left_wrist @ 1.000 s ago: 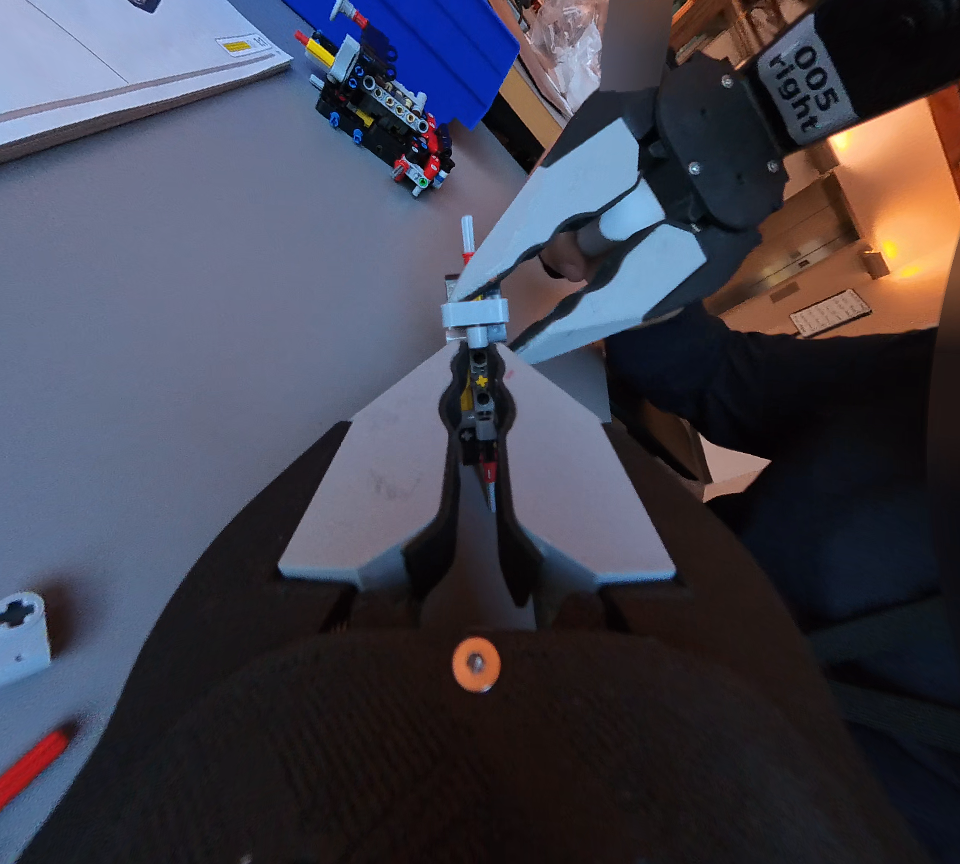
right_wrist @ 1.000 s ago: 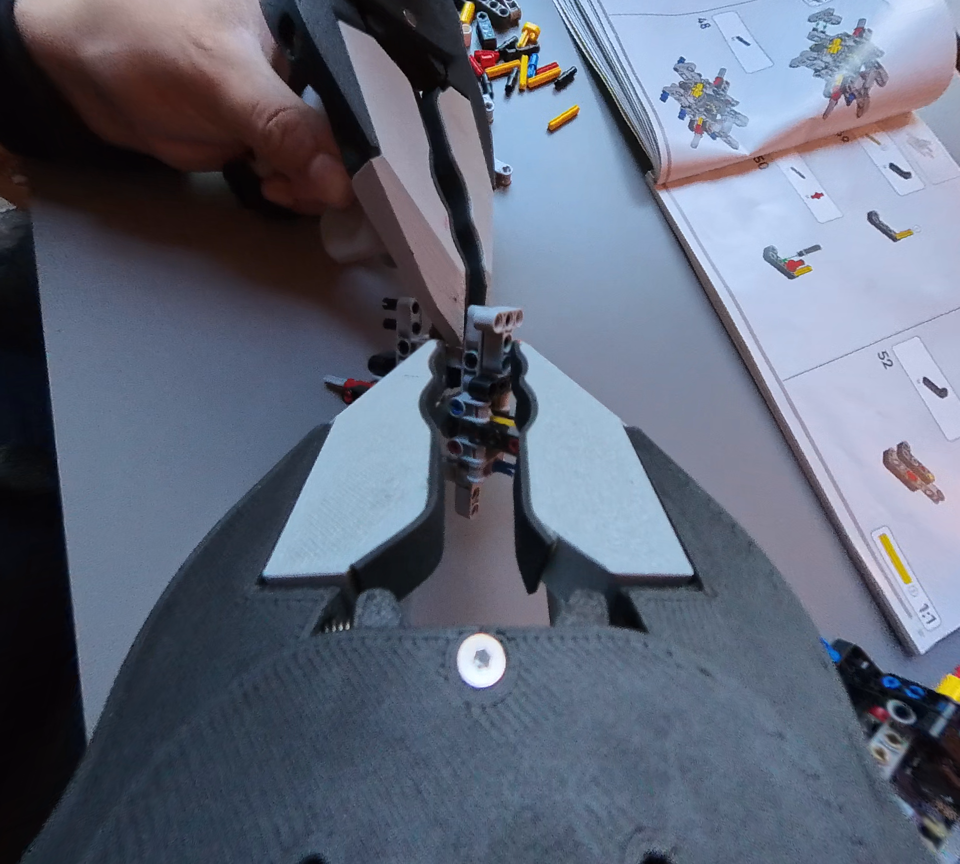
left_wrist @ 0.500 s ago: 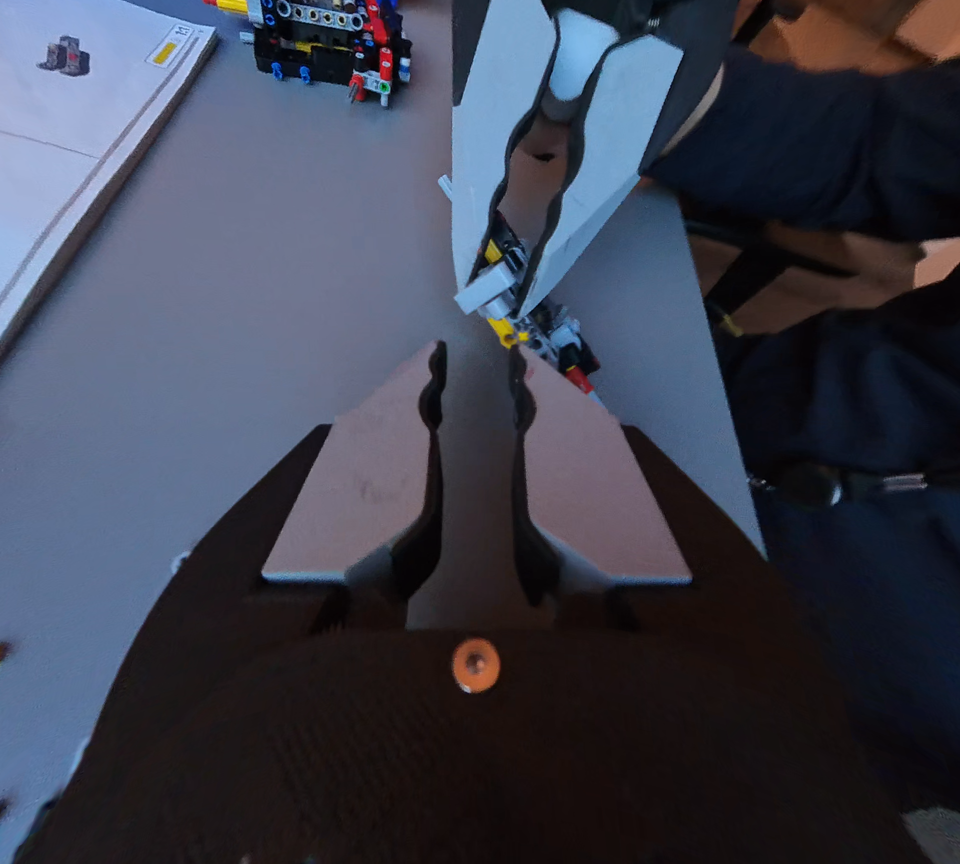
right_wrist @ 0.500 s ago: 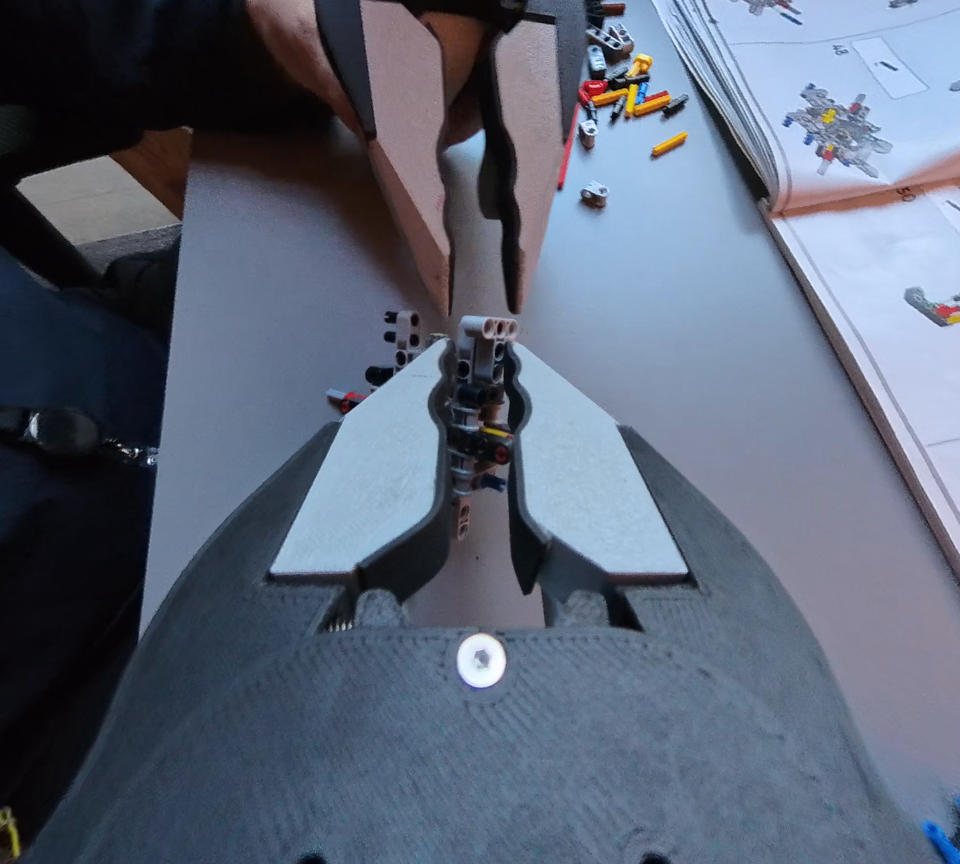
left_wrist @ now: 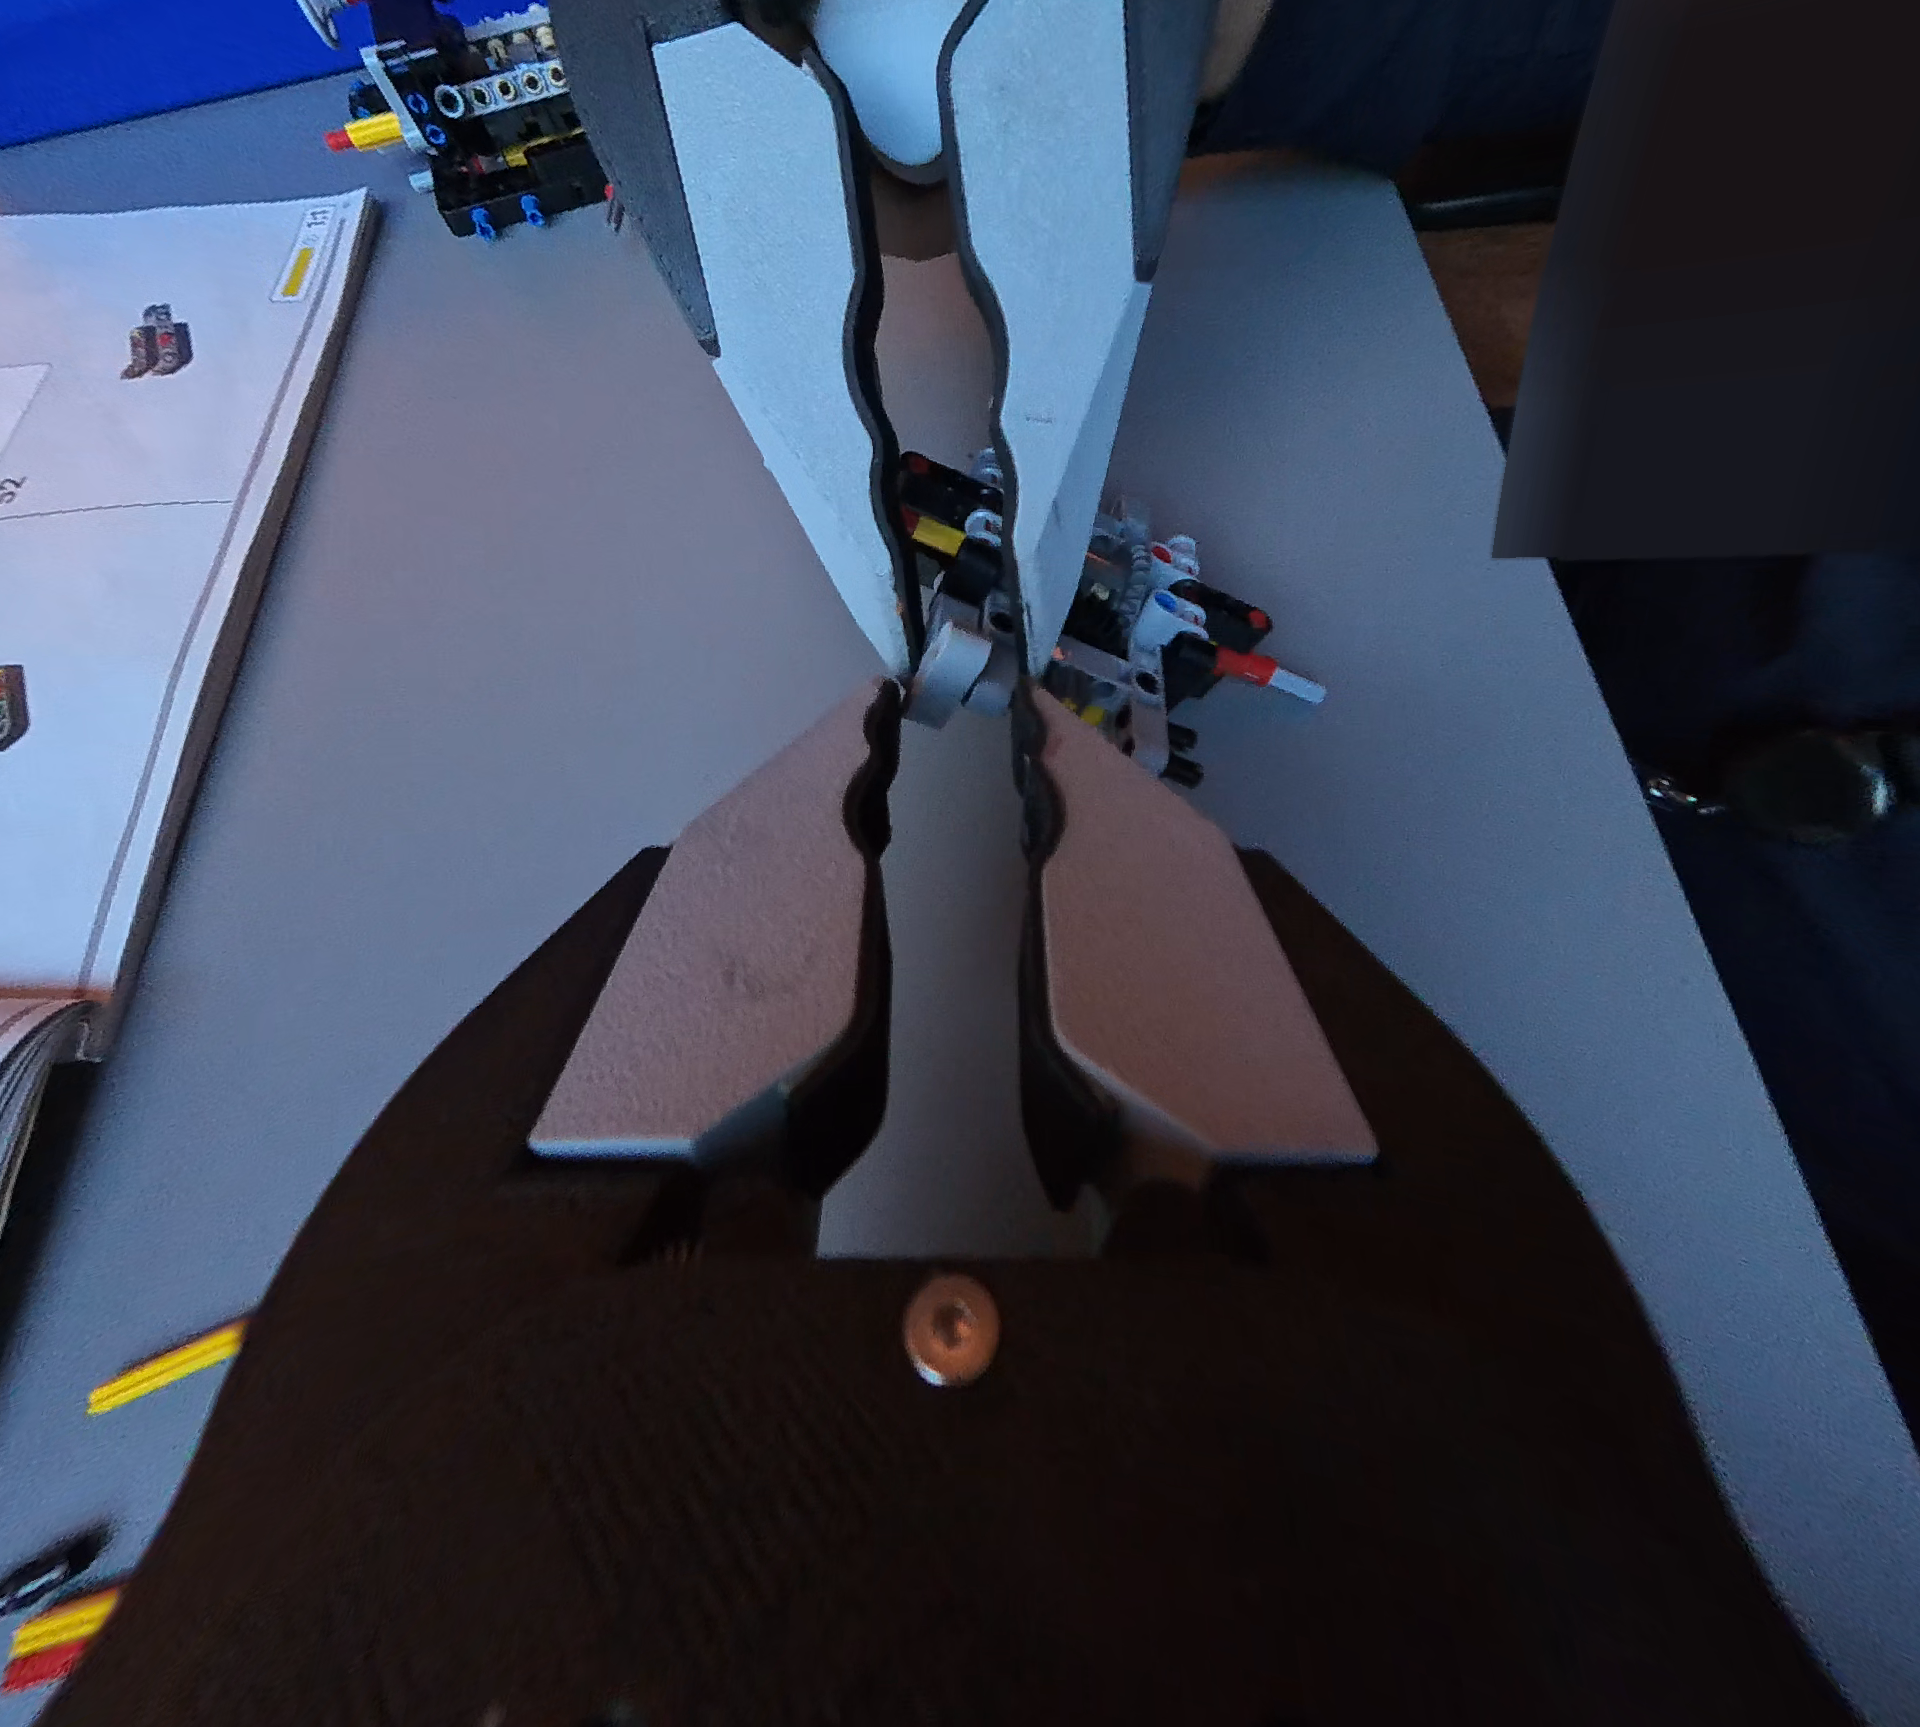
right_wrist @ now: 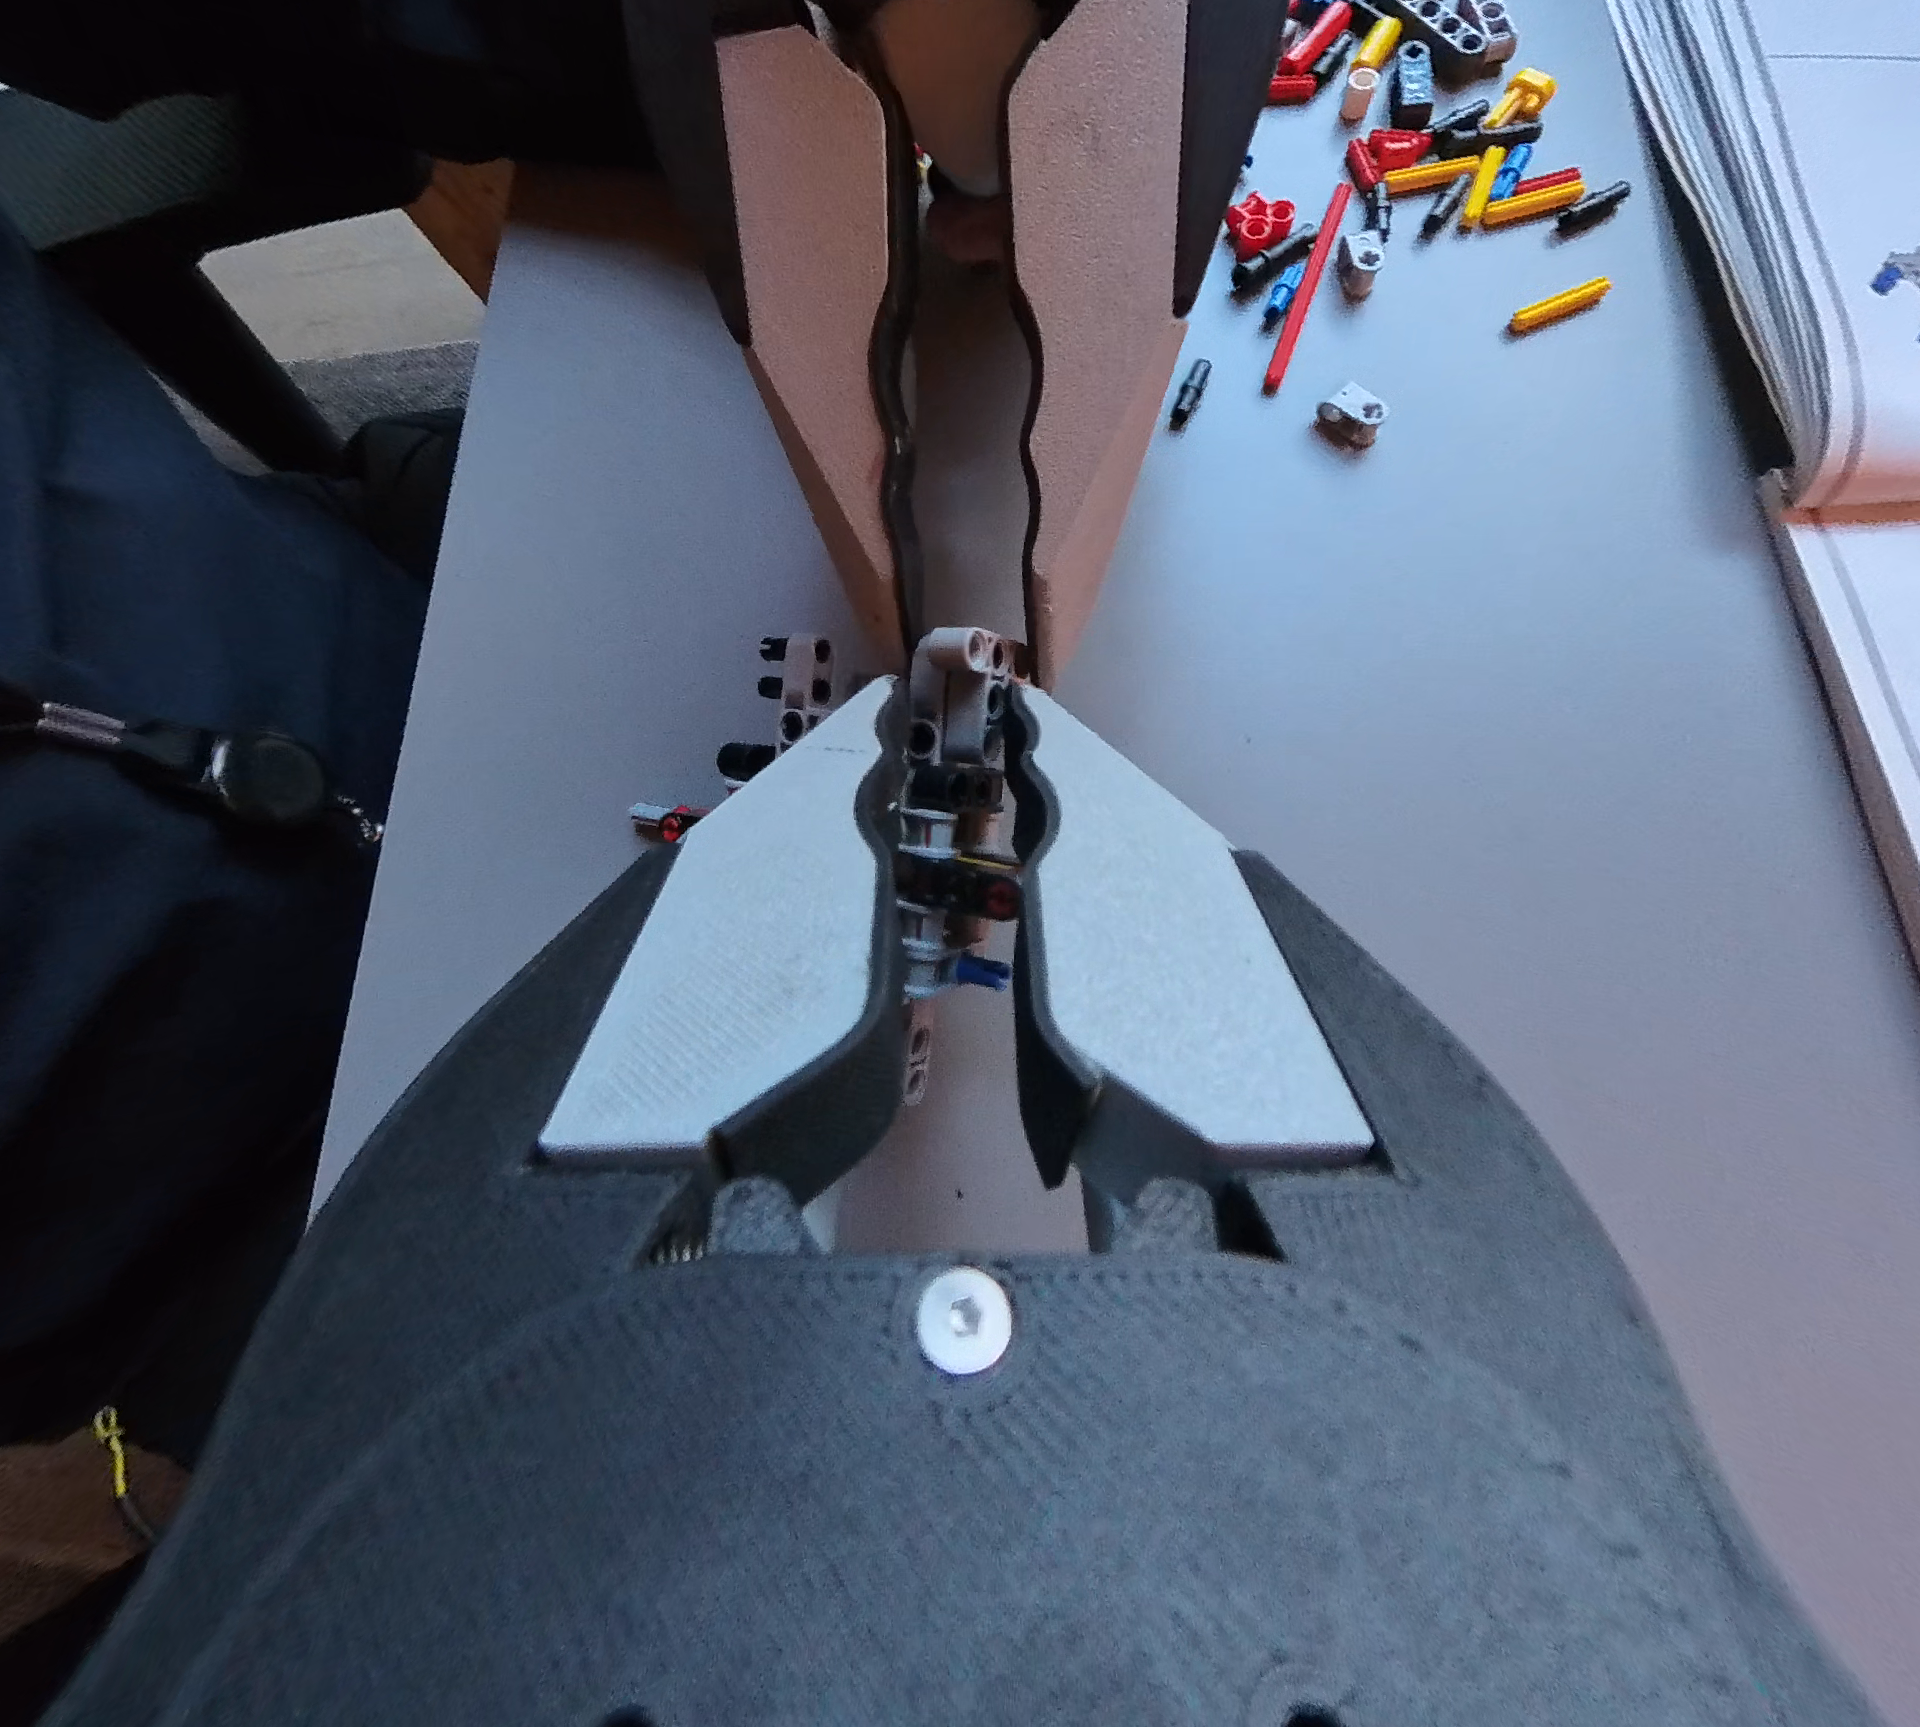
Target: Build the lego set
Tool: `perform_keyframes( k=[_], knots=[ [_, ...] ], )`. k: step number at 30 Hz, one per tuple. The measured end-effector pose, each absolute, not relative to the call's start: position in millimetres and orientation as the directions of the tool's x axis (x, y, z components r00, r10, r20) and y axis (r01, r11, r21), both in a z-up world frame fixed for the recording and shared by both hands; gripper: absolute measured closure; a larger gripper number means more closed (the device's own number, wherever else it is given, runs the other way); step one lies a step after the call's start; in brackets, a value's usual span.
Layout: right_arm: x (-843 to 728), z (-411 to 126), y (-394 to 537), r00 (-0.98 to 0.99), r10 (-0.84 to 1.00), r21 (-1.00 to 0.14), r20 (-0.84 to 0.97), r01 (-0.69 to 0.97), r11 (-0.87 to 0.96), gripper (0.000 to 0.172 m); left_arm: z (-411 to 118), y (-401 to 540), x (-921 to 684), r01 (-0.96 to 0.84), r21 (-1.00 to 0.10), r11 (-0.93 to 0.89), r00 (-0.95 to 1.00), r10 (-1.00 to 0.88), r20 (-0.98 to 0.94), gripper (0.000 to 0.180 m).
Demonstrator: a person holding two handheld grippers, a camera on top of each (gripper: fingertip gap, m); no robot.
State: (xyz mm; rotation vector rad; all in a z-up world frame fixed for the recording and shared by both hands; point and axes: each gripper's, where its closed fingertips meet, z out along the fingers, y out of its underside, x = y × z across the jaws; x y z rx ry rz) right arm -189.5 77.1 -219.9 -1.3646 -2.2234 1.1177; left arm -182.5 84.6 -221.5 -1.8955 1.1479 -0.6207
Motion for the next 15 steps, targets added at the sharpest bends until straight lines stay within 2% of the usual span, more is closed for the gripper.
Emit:
perform_keyframes(
  k=[10, 15],
  knots=[
    [-188.2, -225.9, 85.0, -0.405, 0.897, -0.579, 0.177, 0.695, 0.427, 0.158, -230.5, 86.8, -184.1, -0.517, -0.803, -0.297, 0.522, -0.853, -0.020, 0.164],
    [-185.8, -234.8, 79.8, -0.462, 0.859, -0.511, 0.220, 0.696, 0.505, 0.159, -239.7, 81.0, -181.9, -0.602, -0.752, -0.269, 0.499, -0.862, -0.091, 0.167]
  ],
)
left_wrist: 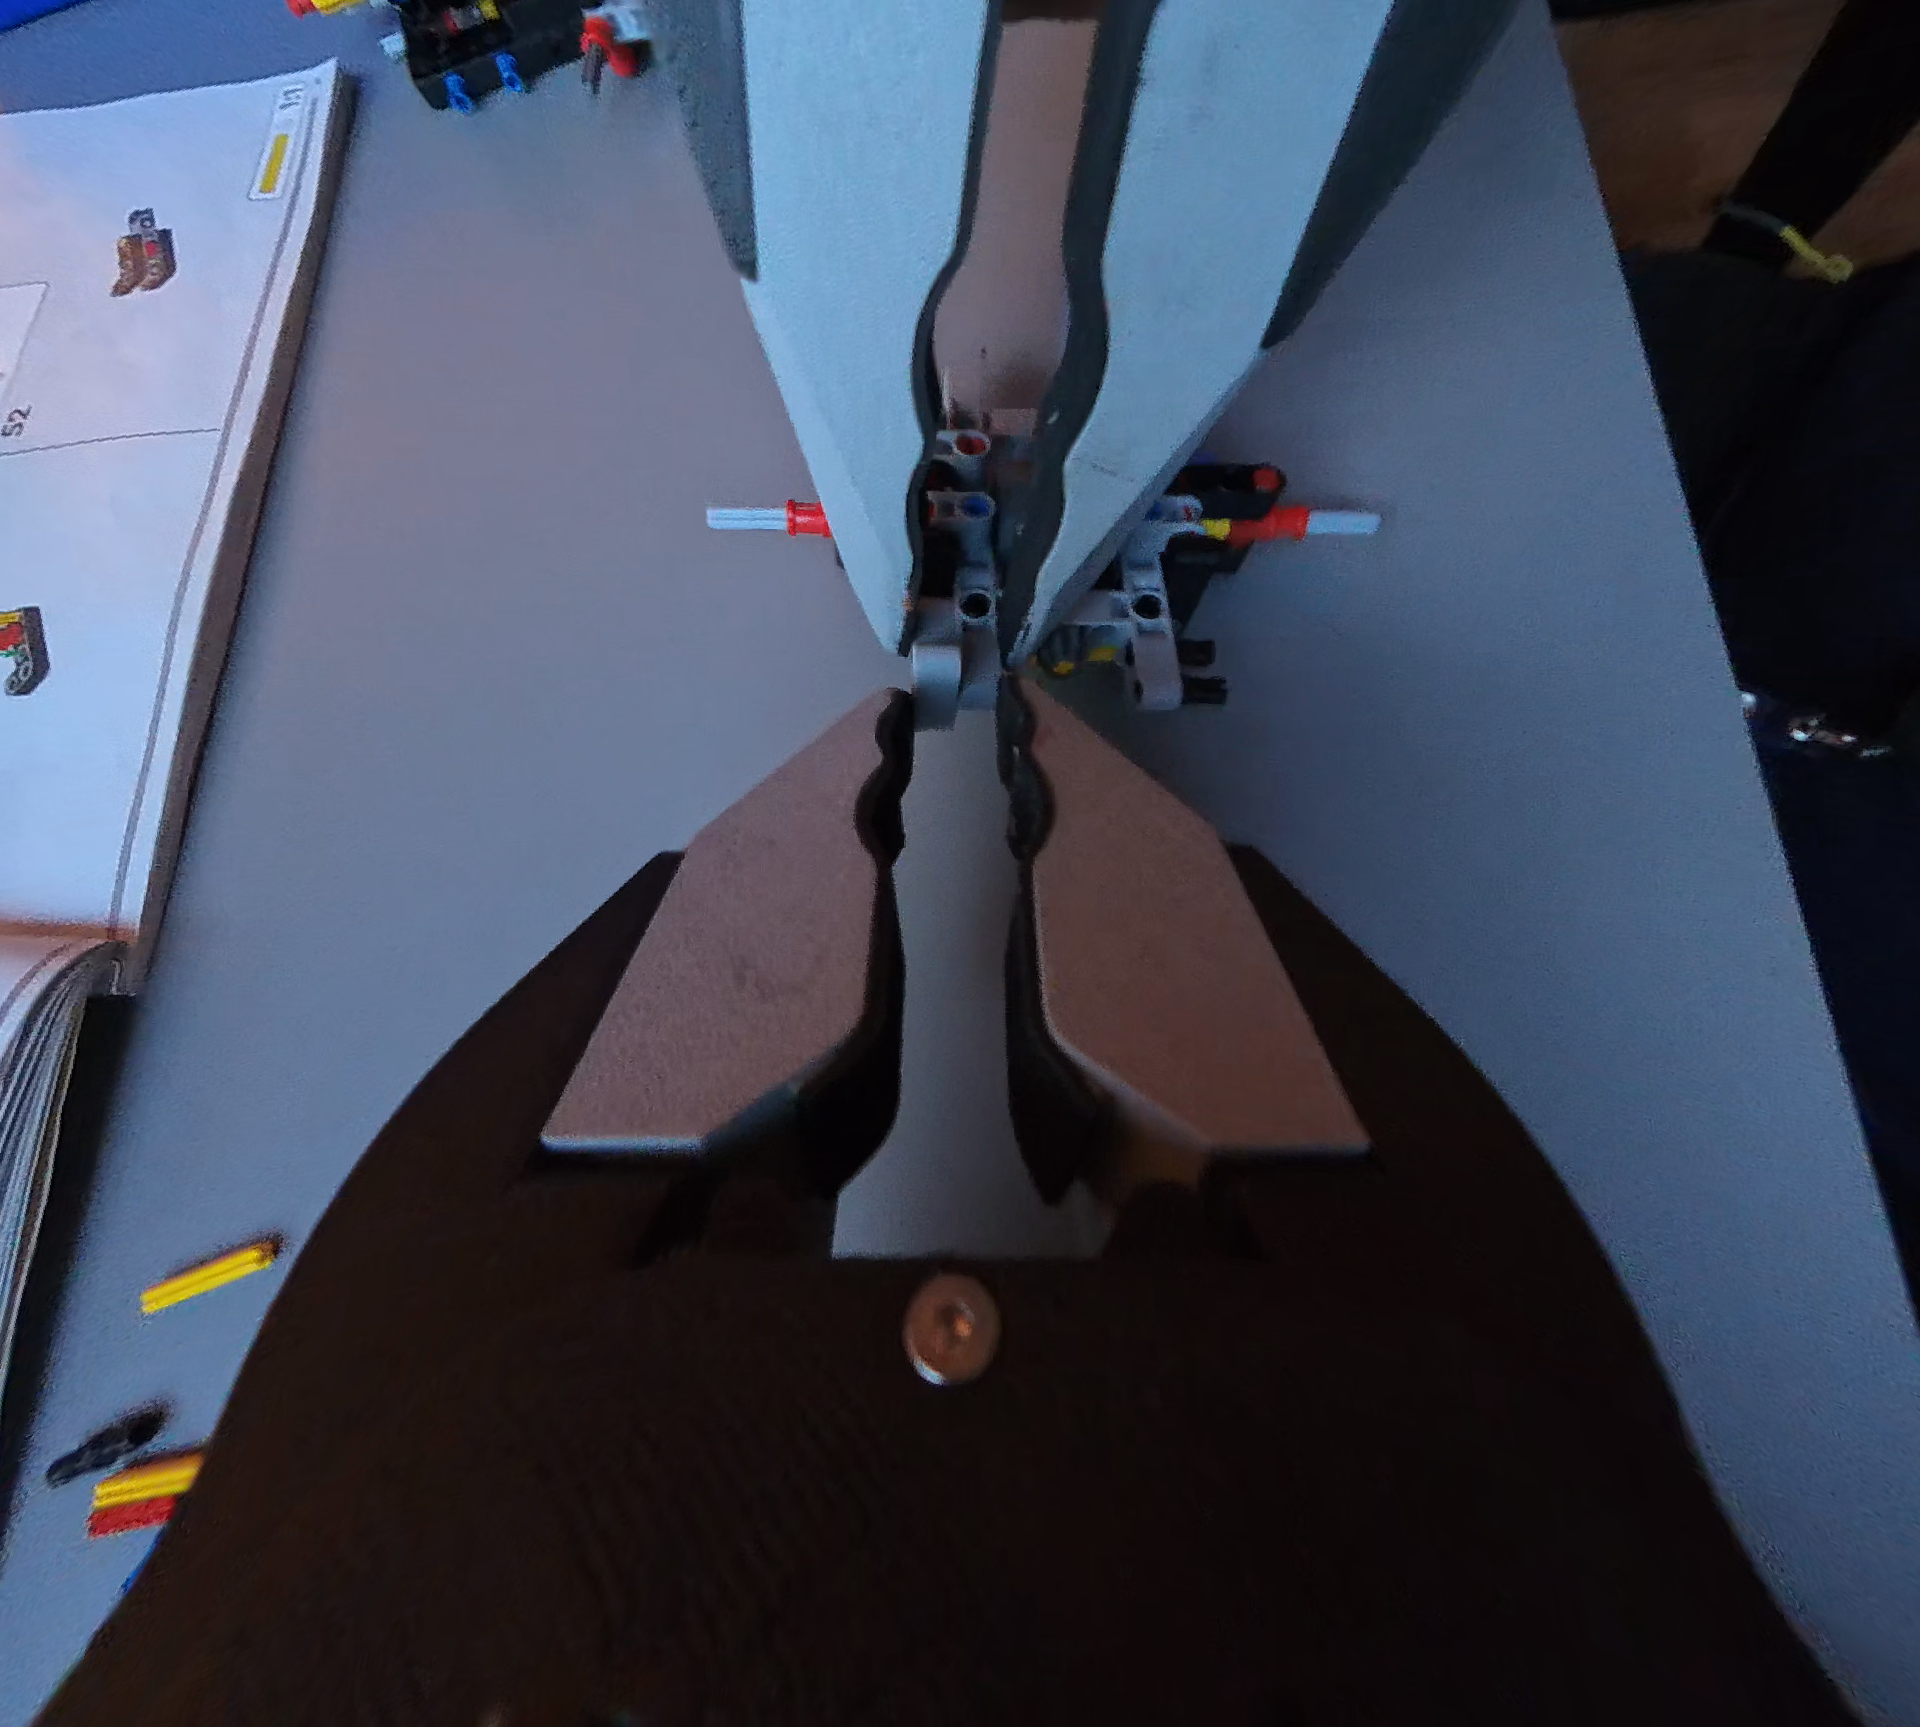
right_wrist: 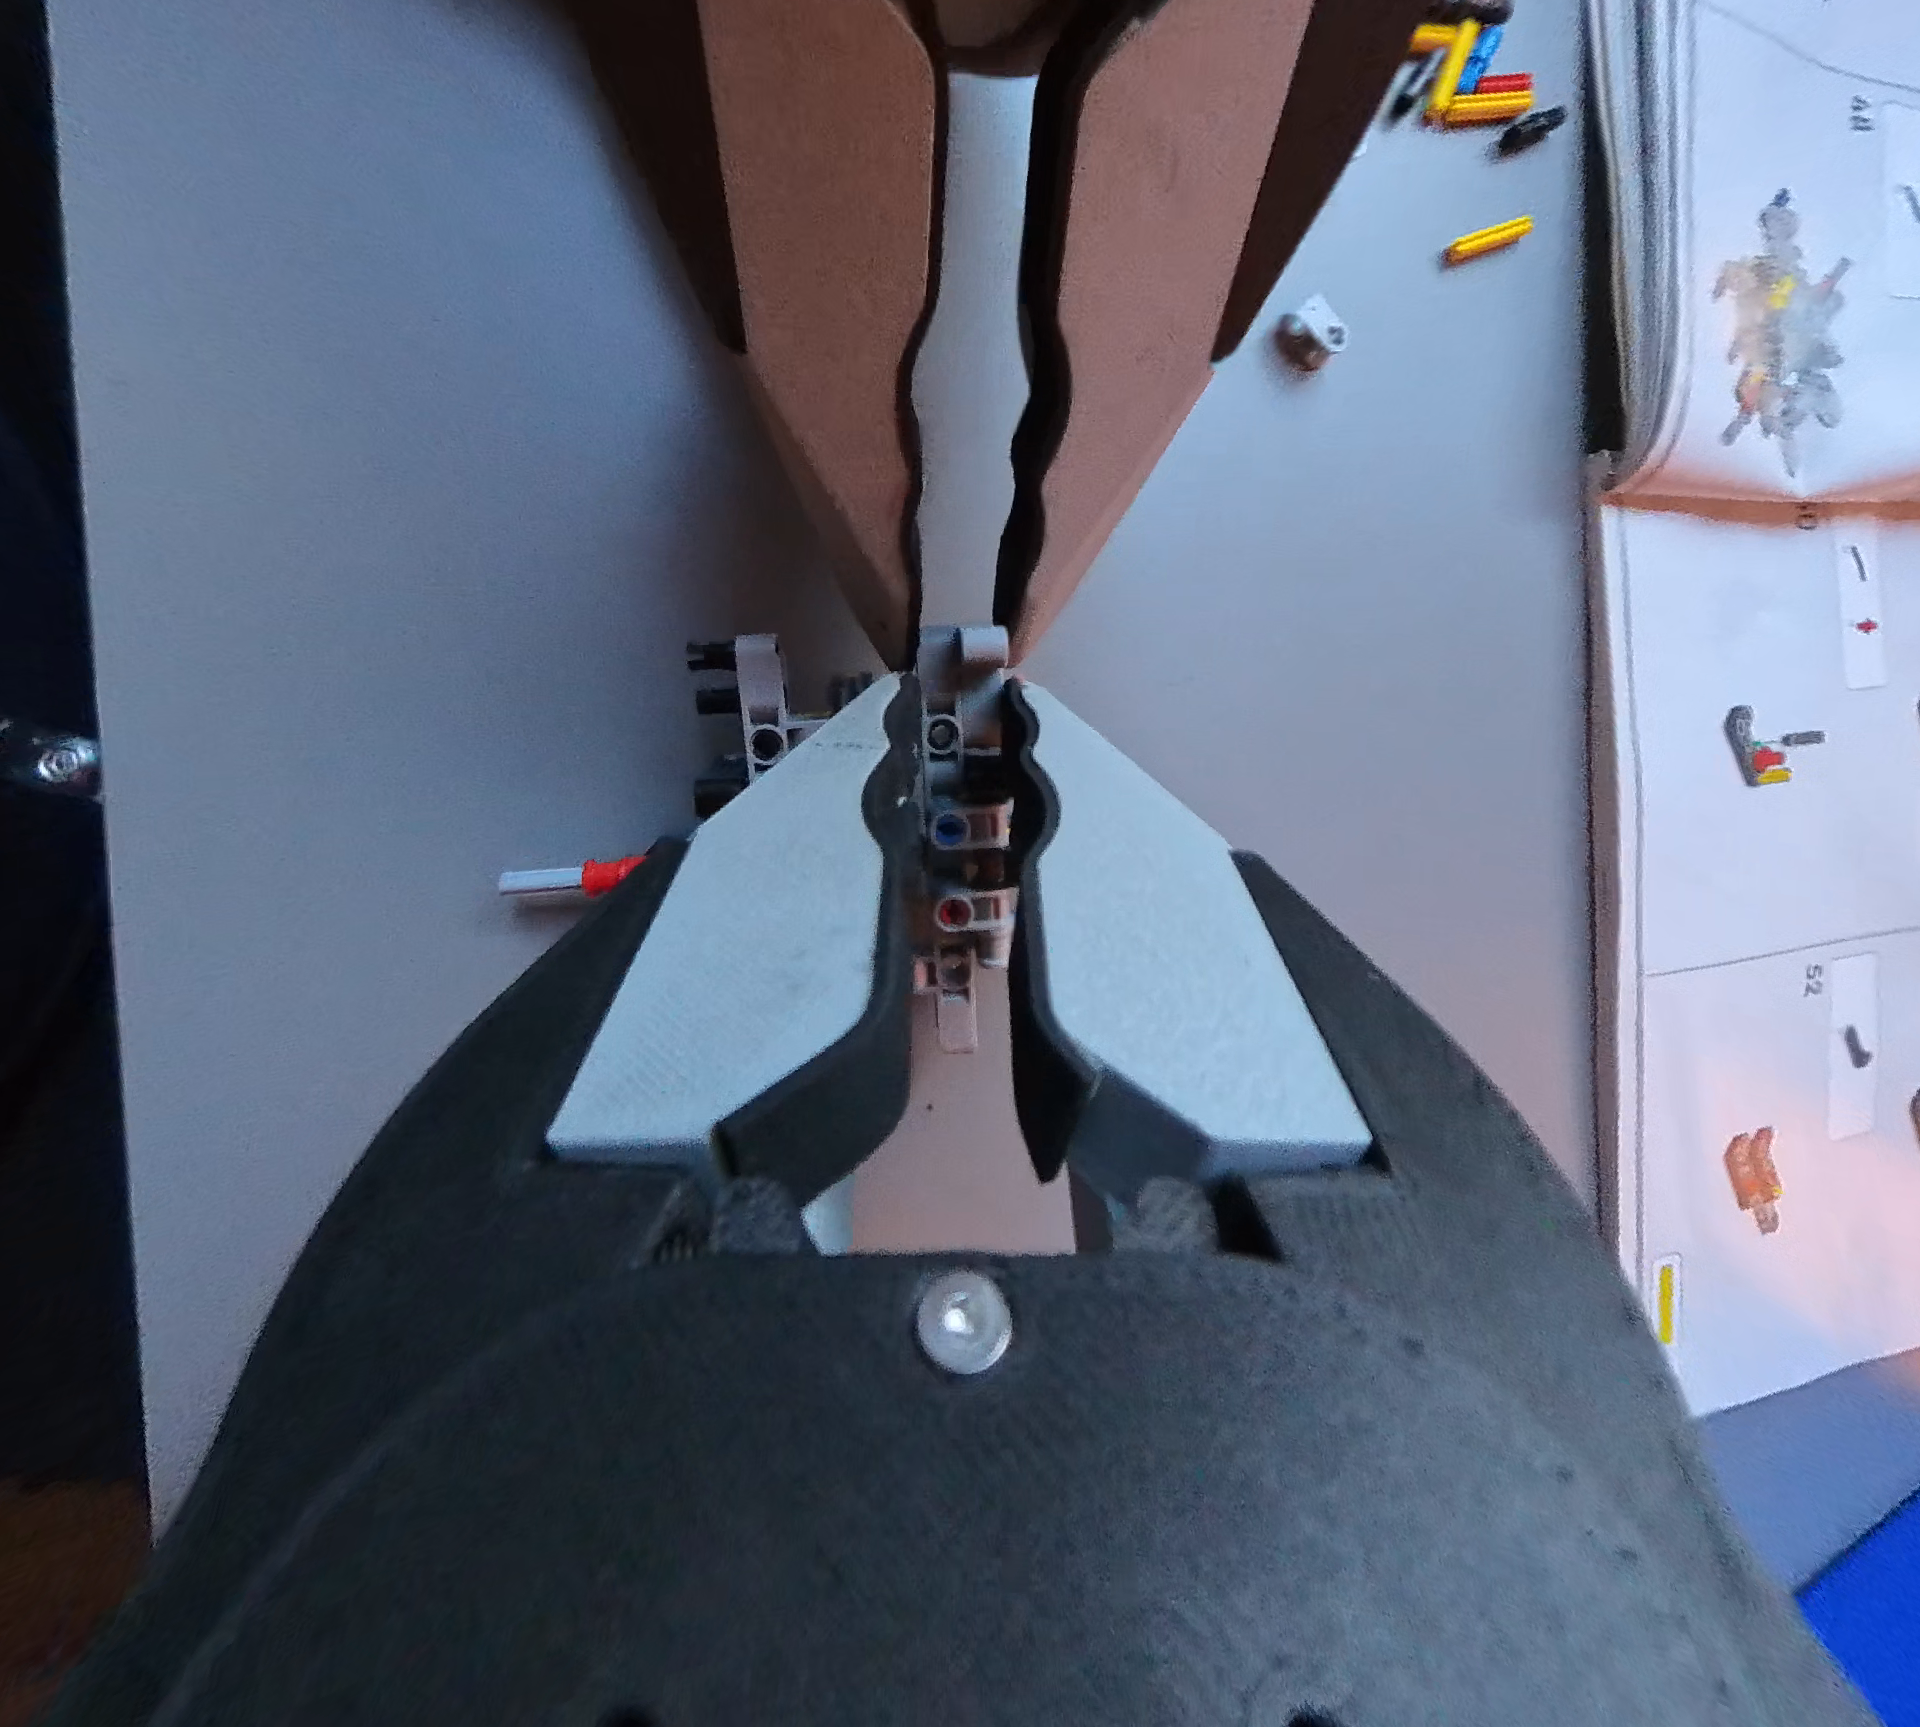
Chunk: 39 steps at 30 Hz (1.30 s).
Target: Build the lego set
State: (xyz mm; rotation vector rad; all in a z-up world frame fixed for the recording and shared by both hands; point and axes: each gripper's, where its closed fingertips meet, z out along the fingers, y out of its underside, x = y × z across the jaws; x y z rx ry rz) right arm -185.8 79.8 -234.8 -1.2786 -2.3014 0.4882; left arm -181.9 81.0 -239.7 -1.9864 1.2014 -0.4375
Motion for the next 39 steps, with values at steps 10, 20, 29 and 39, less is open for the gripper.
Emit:
perform_keyframes(
  k=[10, 20, 29, 39],
  knots=[
    [-187.7, -225.3, 86.0, -0.416, 0.879, -0.612, 0.234, 0.639, 0.466, 0.159, -231.6, 88.2, -182.5, -0.597, -0.776, -0.203, 0.515, -0.839, -0.177, 0.166],
    [-148.8, -194.7, 121.9, -0.200, 0.975, -0.830, 0.102, 0.523, 0.194, 0.155, -243.3, 89.1, -183.2, -0.561, -0.771, -0.301, 0.550, -0.832, -0.075, 0.166],
    [-120.1, -207.2, 156.2, -0.088, 0.987, -0.880, 0.137, 0.446, 0.162, 0.164, -234.7, 90.5, -193.3, -0.475, -0.810, -0.344, 0.629, -0.776, -0.039, 0.151],
    [-121.2, -212.2, 166.1, -0.052, 0.995, -0.892, 0.083, 0.442, 0.097, 0.165, -225.8, 79.6, -202.0, -0.499, -0.826, -0.264, 0.677, -0.713, -0.181, 0.154]
  ],
)
